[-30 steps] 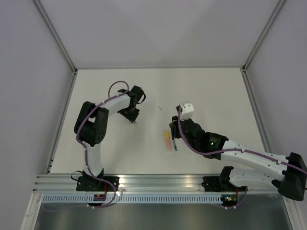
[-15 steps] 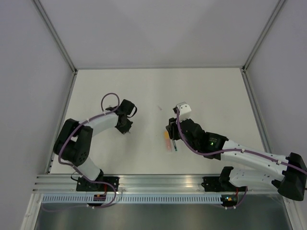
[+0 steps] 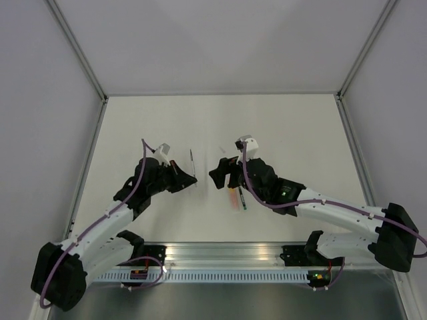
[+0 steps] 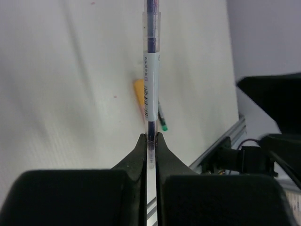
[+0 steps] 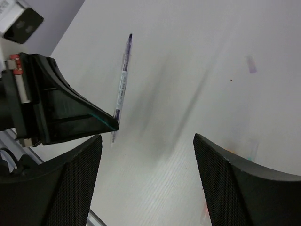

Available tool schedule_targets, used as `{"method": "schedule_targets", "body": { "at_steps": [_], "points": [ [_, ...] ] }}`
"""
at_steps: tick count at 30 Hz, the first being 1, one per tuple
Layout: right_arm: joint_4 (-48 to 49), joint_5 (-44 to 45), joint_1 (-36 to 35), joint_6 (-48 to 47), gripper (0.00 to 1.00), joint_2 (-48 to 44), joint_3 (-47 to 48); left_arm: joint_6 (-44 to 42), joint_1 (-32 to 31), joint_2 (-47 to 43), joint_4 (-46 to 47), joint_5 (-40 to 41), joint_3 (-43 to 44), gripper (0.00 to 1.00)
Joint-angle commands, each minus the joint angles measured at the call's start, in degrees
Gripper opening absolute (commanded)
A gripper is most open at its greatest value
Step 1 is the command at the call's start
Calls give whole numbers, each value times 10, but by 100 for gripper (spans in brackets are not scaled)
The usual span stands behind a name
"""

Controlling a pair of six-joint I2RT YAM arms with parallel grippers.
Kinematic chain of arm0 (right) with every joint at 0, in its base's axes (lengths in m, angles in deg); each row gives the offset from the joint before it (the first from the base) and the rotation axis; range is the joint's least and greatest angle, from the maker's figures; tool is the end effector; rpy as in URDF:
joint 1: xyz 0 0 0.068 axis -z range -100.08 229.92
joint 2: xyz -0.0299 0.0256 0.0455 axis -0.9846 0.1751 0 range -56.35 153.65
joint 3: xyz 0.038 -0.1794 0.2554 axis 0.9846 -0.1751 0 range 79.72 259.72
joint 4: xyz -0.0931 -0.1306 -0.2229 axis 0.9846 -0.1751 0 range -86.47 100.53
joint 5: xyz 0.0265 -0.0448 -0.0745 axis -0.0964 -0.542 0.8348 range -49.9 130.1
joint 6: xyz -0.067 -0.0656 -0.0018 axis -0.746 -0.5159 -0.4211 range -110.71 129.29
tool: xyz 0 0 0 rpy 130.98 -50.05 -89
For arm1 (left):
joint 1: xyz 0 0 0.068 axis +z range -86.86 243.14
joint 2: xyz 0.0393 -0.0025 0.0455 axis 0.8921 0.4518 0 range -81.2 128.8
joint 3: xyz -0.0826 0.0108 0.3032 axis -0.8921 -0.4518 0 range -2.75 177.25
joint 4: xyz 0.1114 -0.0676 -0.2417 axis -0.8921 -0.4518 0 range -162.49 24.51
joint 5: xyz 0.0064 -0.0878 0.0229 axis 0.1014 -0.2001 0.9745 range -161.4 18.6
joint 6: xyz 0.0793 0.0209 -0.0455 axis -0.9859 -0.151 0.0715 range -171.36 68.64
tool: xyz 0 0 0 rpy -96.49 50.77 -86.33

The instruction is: Insert the pens into the pen caps

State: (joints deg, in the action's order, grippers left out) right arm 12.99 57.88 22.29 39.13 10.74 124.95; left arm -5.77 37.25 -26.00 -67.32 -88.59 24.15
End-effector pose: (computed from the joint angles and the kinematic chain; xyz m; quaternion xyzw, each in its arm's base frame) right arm 0.1873 0.2471 0.3040 -0.1069 0.8042 0.3036 0.4997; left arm 0.2008 -0.1252 0.2178 -0.0731 0.8570 -0.3933 0.3249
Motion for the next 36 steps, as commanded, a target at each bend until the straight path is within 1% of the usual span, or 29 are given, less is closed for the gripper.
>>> {"method": "schedule_targets", "body": {
  "at_steps": [1,3,5,6,12,15,16,17,19,20,23,25,27,28,29,30,31,32,33,34,36],
  "points": [
    [93,-47,1,16,85,37,34,-51,0,-75,62,-82,-9,2],
    [124,-69,1,13,84,71,42,-54,0,-109,67,-104,-15,2],
    [134,-95,1,16,83,101,57,-56,0,-127,68,-122,-24,2],
    [160,-103,1,22,82,110,57,-56,0,-134,68,-125,-26,2],
    [237,-126,1,32,79,140,45,-57,0,-167,73,-141,-45,2],
    [249,-123,1,32,76,142,43,-57,0,-172,76,-142,-47,2],
    [249,-122,1,30,73,141,44,-58,0,-173,81,-144,-47,2],
    [250,-120,1,29,63,142,46,-59,0,-174,82,-146,-47,2],
    [249,-120,1,29,52,142,50,-58,0,-174,89,-152,-51,2],
    [248,-121,1,29,45,142,50,-55,0,-174,101,-160,-53,2],
    [247,-137,1,30,35,145,60,-52,0,-177,120,-171,-58,2],
    [247,-147,1,31,31,148,67,-51,0,-182,126,-175,-61,2],
    [246,-151,1,36,24,151,71,-50,0,-185,134,-181,-62,2],
    [246,-159,1,37,16,153,75,-50,0,-191,135,-183,-62,2],
    [247,-165,1,40,10,154,75,-50,0,-193,136,-183,-62,7],
    [253,-169,1,47,4,154,74,-49,0,-199,135,-182,-61,17],
    [260,-176,1,53,0,154,70,-49,0,-200,136,-183,-61,41],
    [276,-176,1,64,0,152,67,-56,0,-202,142,-186,-62,50],
    [283,-194,1,70,0,152,63,-57,0,-205,144,-186,-62,59],
    [287,-204,1,75,0,152,61,-57,0,-206,146,-183,-62,69],
    [302,-214,1,88,0,151,54,-61,0,-204,147,-181,-55,73]
  ]
}}
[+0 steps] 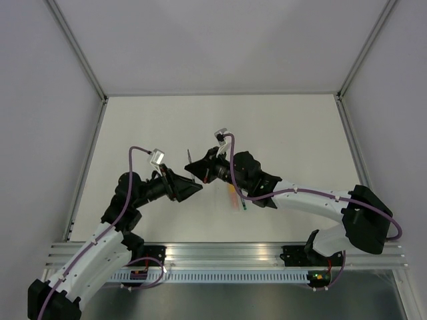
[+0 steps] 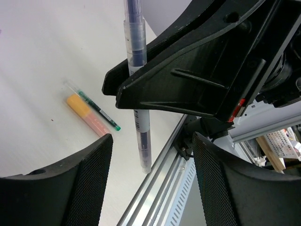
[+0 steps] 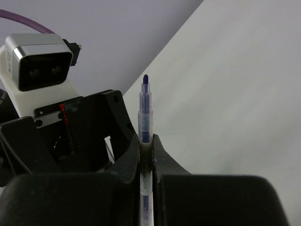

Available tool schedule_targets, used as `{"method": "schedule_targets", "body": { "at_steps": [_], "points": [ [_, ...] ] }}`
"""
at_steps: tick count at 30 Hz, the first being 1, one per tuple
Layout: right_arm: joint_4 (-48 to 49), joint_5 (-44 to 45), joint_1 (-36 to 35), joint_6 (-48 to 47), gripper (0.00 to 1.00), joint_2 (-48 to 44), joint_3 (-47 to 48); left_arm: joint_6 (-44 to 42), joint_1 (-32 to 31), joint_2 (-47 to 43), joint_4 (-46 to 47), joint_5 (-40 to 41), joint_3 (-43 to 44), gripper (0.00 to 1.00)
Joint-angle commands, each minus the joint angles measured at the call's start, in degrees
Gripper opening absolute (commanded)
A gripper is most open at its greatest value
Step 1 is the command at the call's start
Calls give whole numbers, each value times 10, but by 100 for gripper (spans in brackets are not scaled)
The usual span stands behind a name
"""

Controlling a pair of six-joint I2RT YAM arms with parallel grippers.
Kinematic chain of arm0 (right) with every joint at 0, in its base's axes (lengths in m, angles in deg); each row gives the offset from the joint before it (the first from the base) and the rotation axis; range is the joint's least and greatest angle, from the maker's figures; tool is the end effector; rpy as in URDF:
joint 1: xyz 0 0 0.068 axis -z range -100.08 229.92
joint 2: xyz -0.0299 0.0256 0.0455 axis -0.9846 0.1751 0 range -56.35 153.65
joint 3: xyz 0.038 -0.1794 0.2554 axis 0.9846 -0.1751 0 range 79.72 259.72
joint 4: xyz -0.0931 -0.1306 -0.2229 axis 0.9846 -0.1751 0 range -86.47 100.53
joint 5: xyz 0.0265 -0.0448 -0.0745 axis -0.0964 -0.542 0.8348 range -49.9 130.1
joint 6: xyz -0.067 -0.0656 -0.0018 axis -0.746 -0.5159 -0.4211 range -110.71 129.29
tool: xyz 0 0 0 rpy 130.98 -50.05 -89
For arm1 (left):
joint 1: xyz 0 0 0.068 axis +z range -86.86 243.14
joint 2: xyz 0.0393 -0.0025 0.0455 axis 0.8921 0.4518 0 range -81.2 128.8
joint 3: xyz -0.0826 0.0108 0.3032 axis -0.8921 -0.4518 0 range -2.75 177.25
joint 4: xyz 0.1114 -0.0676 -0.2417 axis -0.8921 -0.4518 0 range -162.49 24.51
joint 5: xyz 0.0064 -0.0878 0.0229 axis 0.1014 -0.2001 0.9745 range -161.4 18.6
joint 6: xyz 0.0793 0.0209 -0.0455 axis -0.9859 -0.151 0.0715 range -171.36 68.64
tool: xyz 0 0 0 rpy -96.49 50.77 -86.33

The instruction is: Insert the pens into the pen caps

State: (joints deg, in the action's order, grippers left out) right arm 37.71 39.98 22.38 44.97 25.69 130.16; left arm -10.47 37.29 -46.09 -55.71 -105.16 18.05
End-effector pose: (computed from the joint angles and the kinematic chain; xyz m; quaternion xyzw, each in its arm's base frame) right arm 0.2080 0.3271 0.3205 -0.1398 0.7204 0.4942 0.4661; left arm 0.1403 -0.1202 0.2727 0.1033 0.7226 -0.5353 0.4250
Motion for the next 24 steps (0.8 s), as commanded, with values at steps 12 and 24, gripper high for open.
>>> {"method": "schedule_targets", "body": {
  "at_steps": [12,24],
  "points": [
    [72,-49,0,39,0,-5,-12,-14,-1,49,120,-48,-1,43],
    [-83,40,28,-48,60,-48,29,-85,-1,90,18,52,48,2]
  ]
}}
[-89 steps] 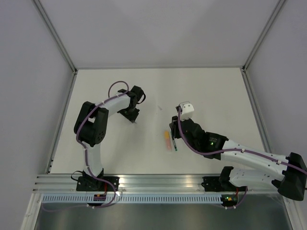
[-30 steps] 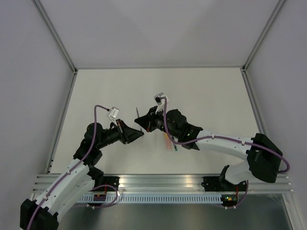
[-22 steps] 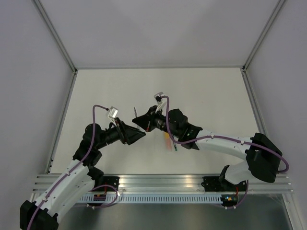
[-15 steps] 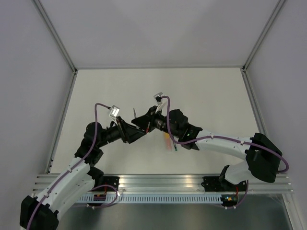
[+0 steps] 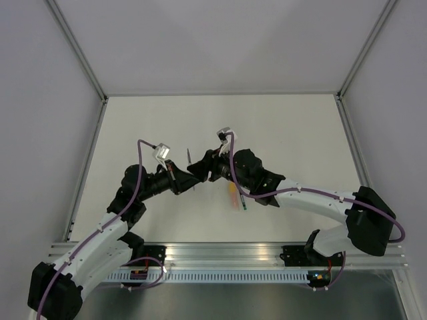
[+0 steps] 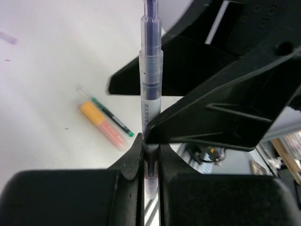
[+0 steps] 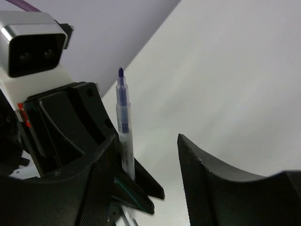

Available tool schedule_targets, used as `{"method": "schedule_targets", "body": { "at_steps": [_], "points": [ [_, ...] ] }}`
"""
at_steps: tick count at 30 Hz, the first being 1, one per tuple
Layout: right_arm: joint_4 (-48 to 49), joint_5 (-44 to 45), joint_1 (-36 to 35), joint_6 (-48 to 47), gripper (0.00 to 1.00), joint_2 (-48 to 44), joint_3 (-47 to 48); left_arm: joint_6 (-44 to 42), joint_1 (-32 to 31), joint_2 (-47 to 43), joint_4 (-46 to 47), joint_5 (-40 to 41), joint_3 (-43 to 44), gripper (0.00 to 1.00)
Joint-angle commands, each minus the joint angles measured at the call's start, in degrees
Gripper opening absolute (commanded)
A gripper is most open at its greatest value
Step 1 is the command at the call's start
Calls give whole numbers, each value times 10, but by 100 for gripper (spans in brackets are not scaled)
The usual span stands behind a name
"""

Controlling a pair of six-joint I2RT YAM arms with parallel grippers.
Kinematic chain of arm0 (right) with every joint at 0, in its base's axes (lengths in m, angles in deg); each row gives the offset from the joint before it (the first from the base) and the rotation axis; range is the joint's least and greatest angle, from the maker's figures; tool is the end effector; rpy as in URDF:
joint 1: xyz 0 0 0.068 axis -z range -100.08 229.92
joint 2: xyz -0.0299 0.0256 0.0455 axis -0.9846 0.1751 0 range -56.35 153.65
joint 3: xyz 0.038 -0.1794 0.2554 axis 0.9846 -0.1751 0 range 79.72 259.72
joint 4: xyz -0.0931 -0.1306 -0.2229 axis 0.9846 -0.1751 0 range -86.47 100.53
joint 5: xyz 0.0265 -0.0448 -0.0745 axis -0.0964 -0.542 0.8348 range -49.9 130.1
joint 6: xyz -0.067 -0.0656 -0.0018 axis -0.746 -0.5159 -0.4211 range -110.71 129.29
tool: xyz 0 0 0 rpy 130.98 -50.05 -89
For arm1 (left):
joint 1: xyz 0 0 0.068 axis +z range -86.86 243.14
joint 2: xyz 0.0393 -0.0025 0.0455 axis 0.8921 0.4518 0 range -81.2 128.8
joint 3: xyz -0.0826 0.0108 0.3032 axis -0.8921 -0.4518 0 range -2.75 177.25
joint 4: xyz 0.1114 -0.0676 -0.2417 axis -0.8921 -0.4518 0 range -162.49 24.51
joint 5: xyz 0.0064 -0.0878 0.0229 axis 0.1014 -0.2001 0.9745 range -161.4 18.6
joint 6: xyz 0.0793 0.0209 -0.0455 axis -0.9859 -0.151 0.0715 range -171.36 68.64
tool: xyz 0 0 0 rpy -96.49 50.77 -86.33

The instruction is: Insert the pens into the pen caps

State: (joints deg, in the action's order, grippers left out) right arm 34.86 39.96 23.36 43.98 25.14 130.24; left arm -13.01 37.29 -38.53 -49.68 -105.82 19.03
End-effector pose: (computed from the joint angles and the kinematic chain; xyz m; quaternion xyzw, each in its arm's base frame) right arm 0.2121 0.3214 0.3167 -0.1425 0.7331 0.4760 0.4644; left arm 0.1600 -0.1306 0.2725 0.1218 0.7223 -0.5276 0.4303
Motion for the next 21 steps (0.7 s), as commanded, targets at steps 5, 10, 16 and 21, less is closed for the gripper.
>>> {"method": "schedule_targets", "body": {
  "at_steps": [5,10,16,21],
  "points": [
    [-121,44,94,-98,57,-71,33,-66,-1,28,-26,138,-16,2],
    [-234,34,152,-183,49,1,115,-93,0,5,-39,195,-33,2],
    [-351,51,171,-263,43,146,256,-109,0,-128,-74,281,-63,2],
    [-423,44,184,-307,43,275,364,-108,0,-203,-110,334,-71,2]
  ]
}}
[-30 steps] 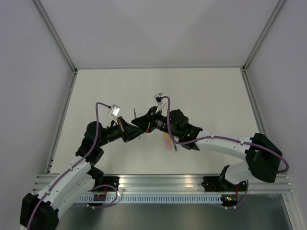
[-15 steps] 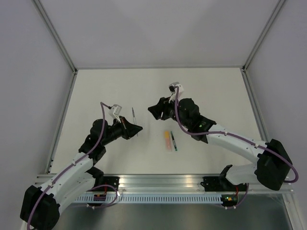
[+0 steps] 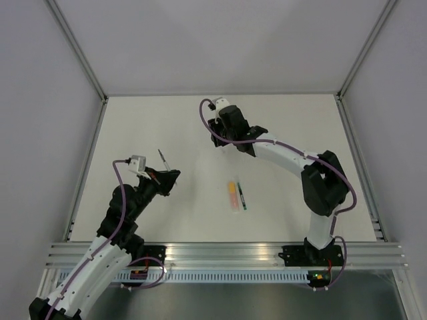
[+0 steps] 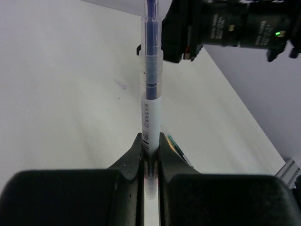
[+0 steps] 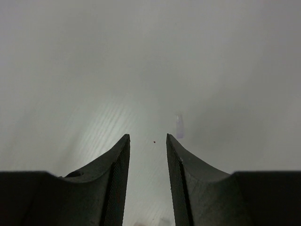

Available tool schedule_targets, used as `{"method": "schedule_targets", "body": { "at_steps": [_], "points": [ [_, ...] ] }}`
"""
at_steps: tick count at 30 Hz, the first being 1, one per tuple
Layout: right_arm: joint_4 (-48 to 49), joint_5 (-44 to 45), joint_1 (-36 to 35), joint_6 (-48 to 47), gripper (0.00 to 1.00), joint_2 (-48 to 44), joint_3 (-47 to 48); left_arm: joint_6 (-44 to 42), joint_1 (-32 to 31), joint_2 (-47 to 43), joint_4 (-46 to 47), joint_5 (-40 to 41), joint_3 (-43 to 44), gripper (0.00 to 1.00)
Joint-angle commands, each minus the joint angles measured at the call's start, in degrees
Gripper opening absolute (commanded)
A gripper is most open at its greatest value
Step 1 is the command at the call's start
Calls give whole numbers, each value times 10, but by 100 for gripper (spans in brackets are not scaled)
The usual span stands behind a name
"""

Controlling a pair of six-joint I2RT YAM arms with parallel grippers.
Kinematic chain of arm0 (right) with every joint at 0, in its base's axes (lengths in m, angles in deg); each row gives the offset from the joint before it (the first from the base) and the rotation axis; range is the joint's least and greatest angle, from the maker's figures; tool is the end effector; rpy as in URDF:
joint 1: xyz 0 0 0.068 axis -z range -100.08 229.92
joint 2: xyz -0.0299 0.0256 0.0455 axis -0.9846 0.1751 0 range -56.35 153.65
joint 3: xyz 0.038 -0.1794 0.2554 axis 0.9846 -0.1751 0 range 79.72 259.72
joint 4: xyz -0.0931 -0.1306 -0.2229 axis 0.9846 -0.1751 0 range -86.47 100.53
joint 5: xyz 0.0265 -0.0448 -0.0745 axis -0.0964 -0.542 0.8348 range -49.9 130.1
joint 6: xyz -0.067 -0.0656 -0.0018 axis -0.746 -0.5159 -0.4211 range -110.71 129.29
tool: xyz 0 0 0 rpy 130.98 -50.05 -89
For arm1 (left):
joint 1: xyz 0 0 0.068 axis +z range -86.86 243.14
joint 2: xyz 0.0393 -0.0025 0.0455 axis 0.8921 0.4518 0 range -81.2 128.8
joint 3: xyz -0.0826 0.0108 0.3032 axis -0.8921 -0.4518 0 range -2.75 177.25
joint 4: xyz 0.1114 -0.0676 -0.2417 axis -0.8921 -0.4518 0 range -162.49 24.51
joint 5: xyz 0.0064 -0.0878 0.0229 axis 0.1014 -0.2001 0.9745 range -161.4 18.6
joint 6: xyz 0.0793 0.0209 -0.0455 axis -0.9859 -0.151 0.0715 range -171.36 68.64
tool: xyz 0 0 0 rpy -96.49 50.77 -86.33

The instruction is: Insert the pens into the pen caps

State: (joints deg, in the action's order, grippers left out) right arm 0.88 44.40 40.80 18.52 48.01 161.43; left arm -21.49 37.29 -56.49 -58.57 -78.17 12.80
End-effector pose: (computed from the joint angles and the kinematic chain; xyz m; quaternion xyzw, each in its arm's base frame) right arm 0.3858 0.3054 0.2817 -0.2082 0.8503 0.1675 0.4534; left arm 0.1436 -0.0806 0.2536 0.0156 0.7205 -0.3610 0.5919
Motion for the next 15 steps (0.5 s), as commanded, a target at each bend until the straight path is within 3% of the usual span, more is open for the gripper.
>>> {"method": "schedule_targets", "body": {
  "at_steps": [1,15],
  "points": [
    [-94,-3,12,-55,43,60,63,-23,0,-25,-21,58,-10,2],
    [-126,19,32,-87,47,205,149,-17,0,15,-20,47,1,2]
  ]
}}
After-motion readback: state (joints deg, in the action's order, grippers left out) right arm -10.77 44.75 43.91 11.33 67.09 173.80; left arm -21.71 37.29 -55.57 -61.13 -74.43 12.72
